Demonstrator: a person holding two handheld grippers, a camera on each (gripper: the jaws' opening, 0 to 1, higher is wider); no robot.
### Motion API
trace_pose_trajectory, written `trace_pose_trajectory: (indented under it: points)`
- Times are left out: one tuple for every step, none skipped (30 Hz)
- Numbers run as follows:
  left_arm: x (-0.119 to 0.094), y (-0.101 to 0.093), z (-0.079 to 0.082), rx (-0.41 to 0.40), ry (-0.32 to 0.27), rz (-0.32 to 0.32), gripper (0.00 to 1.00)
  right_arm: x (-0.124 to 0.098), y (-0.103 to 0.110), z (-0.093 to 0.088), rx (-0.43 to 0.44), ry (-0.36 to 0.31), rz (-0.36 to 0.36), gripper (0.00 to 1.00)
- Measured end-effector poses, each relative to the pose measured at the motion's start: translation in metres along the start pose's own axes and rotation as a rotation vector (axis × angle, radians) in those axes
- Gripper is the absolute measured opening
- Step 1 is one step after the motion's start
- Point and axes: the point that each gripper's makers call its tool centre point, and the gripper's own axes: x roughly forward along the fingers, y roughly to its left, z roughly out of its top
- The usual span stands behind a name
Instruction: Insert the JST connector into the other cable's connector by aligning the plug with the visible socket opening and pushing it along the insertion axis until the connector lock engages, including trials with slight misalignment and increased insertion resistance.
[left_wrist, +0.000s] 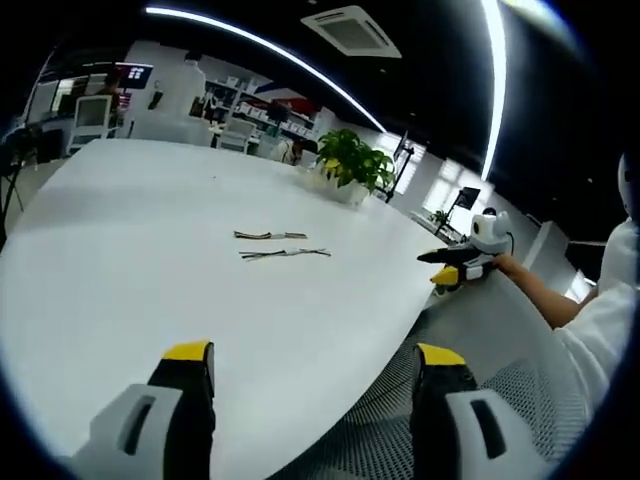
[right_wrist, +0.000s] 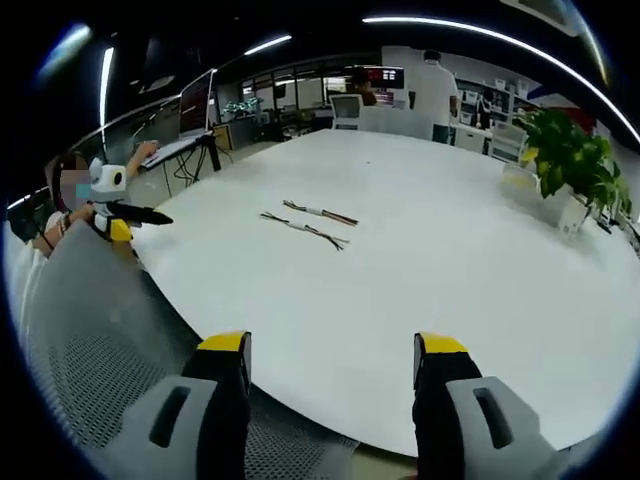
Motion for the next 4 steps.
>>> trace_pose_trajectory:
  points:
    - [-0.0002,-0.0002,-0.0002,-0.002,0.000,0.000,0.78,-0.0003,0.0003,-0.0001,-0.002,0.001,-0.001,0.63]
    - [-0.0002,-0.0003,-0.0004,-0.004,-0.001,0.000,0.78,-0.0006,0.0006,0.0001,-0.003,-0.001,-0.002,0.63]
    - [-0.0004,-0.0004,-0.0006,-0.005,-0.001,0.000,0.78,-0.0008,0.0010,0.0001,-0.001,-0.003,0.000,0.63]
    - [-0.0011,-0.0005,-0.0017,-0.004,0.003,0.000,0.78,-0.0011,0.0019,-0.0001,0.003,-0.006,0.003,0.63]
